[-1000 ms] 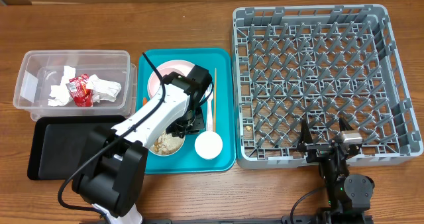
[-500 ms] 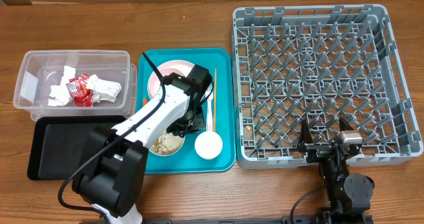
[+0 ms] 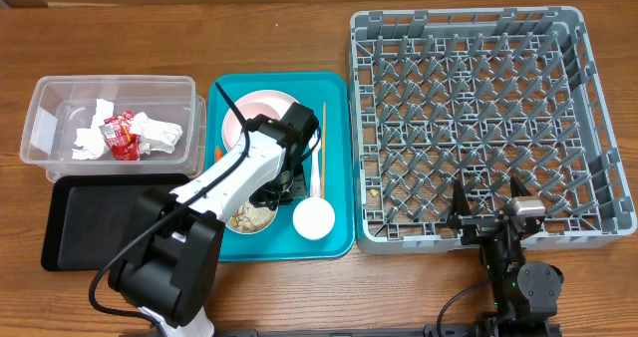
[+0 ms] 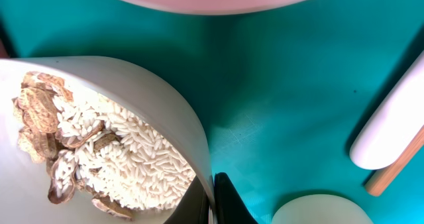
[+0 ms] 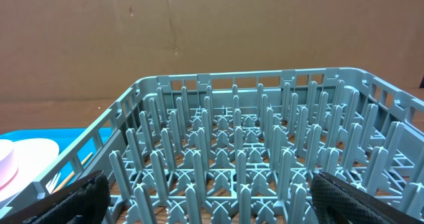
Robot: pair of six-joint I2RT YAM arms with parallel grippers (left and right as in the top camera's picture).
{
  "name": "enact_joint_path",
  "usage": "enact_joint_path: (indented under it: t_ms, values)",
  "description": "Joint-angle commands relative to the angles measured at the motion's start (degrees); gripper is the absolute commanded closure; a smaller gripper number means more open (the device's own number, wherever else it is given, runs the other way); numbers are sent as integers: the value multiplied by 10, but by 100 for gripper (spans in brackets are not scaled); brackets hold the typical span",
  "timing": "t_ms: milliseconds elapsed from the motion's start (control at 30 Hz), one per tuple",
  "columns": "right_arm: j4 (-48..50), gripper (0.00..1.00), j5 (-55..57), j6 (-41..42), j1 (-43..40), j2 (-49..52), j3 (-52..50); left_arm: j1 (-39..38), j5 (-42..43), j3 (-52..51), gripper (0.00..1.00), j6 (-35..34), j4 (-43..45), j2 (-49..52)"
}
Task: Sort waste into correct bins and load items into the dishwasher
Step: 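Move the left gripper to the rice bowl and grasp its rim, then lift the rice bowl left and tip it over the clear bin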
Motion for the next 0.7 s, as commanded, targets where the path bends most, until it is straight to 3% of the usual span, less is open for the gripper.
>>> enact_joint_path:
  t_ms: [0,333,667]
  values:
    - [4,0,-1,2,-2,-7,-6,-2,-3,-5,96,10,3,-1]
    - [4,0,-1,2,-2,-7,-6,-2,12,24,96,61,-29,-26]
    - [4,0,-1,2,-2,-7,-6,-1,8,52,96,82,-68,-129]
